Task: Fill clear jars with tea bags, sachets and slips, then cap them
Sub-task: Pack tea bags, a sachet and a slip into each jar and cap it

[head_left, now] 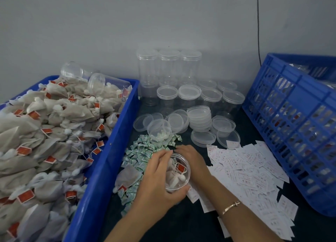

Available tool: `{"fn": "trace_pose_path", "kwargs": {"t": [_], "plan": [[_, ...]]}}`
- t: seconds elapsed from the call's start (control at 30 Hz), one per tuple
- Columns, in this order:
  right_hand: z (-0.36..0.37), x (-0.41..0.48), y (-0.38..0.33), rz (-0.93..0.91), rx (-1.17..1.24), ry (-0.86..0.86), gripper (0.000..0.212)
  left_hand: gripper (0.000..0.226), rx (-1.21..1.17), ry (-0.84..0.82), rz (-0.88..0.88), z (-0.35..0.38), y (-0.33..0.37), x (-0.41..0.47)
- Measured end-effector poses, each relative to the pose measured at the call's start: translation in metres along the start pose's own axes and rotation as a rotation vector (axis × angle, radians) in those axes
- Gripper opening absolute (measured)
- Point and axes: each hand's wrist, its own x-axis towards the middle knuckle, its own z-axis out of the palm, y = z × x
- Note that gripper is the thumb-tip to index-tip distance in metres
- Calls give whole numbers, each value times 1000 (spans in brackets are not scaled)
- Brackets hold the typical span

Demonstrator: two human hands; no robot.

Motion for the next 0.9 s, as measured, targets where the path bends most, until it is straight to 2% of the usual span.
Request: {"fn": "trace_pose_path", "kwargs": {"t": [0.1,0.17,0.27,0.33,0.4,0.5,0.57,0.67,0.8,0.9], "plan": [[-3,-9,-2,16,29,38,15,85,-22,5,1,1,0,0],[-20,-11,-5,106,229,112,14,83,-51,1,-4,1,-1,1],[-54,-17,-20,187,561,331,15,81,-95,-18,-9,1,-1,5],[-75,-29,-33,132,797,400,20,81,-125,-25,-19,4,0,9],[-91,-42,-44,15,897,344,22,77,-156,-31,-19,6,5,14],[-94,-54,-48,-104,621,190,21,64,-198,-27,8,11,12,20],[-92,-55,-38,-86,551,195,20,67,-211,-26,5,12,12,20],[-93,-52,-6,140,591,221,16,80,-212,-26,-19,13,8,18],[-85,-55,51,502,325,89,15,80,-213,-25,-25,13,7,18],[-71,-60,66,569,283,2,18,80,-214,-21,-28,14,7,19]]}}
